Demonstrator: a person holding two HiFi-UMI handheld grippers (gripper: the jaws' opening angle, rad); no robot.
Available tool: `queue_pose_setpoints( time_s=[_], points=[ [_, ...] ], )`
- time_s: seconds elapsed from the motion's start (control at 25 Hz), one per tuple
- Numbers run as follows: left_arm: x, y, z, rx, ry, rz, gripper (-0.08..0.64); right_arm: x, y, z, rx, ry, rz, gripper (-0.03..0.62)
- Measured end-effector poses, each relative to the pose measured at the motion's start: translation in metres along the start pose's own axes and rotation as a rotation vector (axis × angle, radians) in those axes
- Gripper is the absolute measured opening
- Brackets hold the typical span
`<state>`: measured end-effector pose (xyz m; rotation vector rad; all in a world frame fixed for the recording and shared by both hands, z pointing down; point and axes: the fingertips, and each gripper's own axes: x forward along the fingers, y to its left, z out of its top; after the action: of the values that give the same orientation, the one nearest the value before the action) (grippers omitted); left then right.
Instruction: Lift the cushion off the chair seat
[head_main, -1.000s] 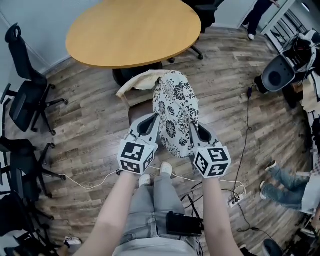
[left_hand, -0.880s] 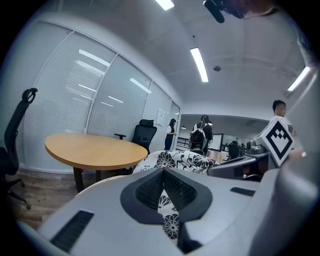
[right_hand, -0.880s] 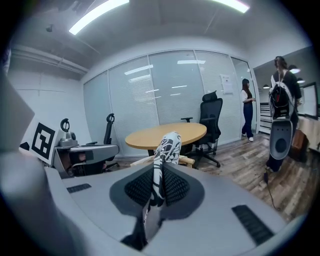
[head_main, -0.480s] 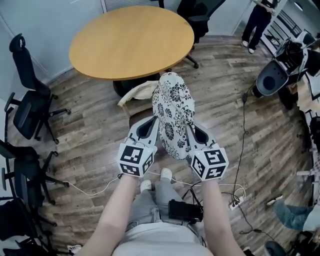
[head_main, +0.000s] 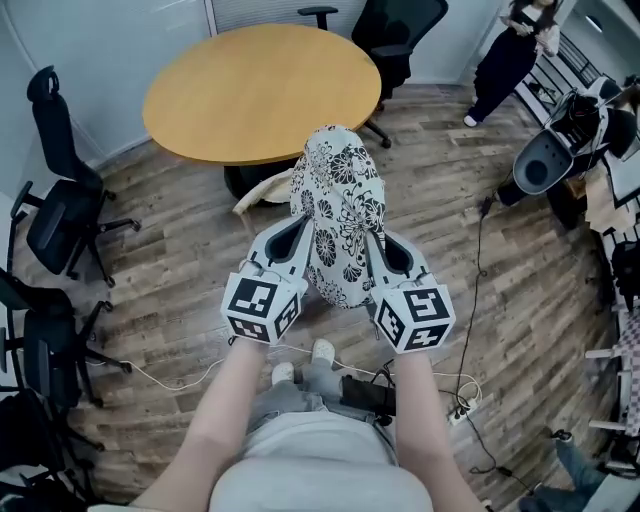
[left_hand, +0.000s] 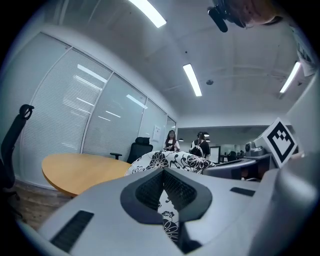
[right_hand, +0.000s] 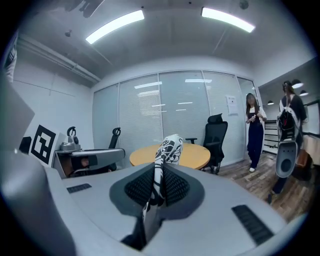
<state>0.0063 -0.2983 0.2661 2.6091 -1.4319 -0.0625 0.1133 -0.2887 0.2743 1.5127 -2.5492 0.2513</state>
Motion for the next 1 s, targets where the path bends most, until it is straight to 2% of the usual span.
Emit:
queue_pose_setpoints(
  time_s=[0.4,0.68,1.0],
  points=[
    [-0.004,-0.011,0.039,0.024,-0.079,0.009,0.005,-0.010,0.000,0.037,-0.033,-0.112,-0.014,0.041],
    [-0.005,-0.012,0.062,0.112,-0.115,0.015,0.005,-0.010,0.012,0.058,-0.079,-0.217,-0.011,0.041],
    [-0.009,-0.023,0.080,0.165,-0.168,-0.010,0.005,-0.018,0.025,0.083,-0.117,-0.307,-0.011,0.041]
  ],
)
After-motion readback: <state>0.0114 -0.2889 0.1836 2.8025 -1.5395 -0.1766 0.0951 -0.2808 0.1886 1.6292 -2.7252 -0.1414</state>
